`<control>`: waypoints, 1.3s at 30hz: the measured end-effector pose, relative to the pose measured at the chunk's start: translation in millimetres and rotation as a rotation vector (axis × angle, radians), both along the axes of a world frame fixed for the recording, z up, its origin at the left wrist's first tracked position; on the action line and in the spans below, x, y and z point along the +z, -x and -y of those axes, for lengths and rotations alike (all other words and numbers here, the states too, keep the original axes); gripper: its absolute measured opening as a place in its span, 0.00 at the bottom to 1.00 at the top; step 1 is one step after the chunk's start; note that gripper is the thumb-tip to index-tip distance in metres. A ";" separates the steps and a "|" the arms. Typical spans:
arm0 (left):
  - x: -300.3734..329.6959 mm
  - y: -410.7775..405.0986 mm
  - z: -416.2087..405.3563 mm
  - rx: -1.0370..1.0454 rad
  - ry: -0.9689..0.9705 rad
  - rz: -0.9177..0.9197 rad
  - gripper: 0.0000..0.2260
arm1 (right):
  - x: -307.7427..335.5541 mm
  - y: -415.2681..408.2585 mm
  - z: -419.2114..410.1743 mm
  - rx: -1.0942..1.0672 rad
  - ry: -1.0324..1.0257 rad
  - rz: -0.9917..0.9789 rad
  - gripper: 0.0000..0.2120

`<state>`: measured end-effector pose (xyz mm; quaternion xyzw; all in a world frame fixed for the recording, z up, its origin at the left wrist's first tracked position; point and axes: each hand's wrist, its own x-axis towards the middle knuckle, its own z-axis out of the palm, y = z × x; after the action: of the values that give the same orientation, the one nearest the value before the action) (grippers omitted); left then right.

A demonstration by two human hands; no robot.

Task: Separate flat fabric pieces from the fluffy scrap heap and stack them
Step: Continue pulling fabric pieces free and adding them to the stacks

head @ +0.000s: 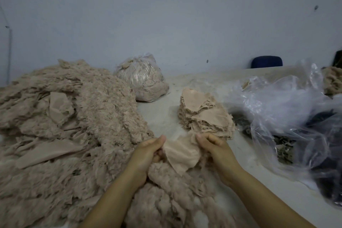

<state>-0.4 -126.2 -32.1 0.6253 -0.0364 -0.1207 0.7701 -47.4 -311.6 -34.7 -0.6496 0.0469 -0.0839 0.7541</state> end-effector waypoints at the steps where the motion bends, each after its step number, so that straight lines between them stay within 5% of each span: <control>1: 1.7 0.1 1.0 -0.021 0.005 0.009 0.11 | 1.3 1.5 -1.0 0.058 0.000 -0.011 0.13; 4: 4.3 3.6 10.7 -0.030 0.041 -0.008 0.11 | 0.0 2.8 -8.2 0.100 0.052 -0.034 0.08; 8: 3.9 3.6 33.6 0.210 -0.049 -0.076 0.11 | -7.3 3.0 -24.3 -0.053 0.188 0.030 0.07; 11: 8.7 9.6 46.3 0.192 0.148 -0.218 0.14 | -9.8 4.4 -32.5 -0.185 0.269 0.118 0.05; 13: 6.3 14.8 54.7 0.140 0.094 -0.136 0.19 | -10.5 3.0 -34.1 -0.267 0.260 0.154 0.04; 18: -7.2 16.5 56.2 0.330 -0.187 0.264 0.12 | -16.0 0.0 -29.7 -0.353 0.340 0.128 0.07; 22: -6.1 6.7 39.9 0.334 -0.195 0.308 0.12 | -23.6 3.0 0.5 -0.420 0.526 0.036 0.09; 27: 3.8 -4.8 22.6 0.195 -0.180 0.314 0.10 | -16.8 23.3 34.9 0.040 0.781 -0.131 0.16; 29: 5.3 -2.5 27.6 0.105 -0.176 0.311 0.11 | -10.6 25.0 23.1 0.107 0.651 -0.155 0.23; 31: 6.5 3.2 36.8 0.003 -0.150 0.301 0.11 | -8.0 19.3 6.1 0.095 0.301 -0.171 0.26; 35: 7.3 5.8 45.4 -0.046 -0.087 0.278 0.11 | -4.7 8.2 -14.4 0.088 -0.068 -0.151 0.14; 39: 13.2 -11.3 40.2 0.070 -0.259 0.420 0.12 | 0.6 -5.6 -4.3 -0.112 0.158 0.048 0.12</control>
<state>10.9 -166.4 -18.9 0.7310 -0.1582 0.0349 0.6628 -41.8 -307.3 -34.1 -0.7012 0.0583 -0.1447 0.6957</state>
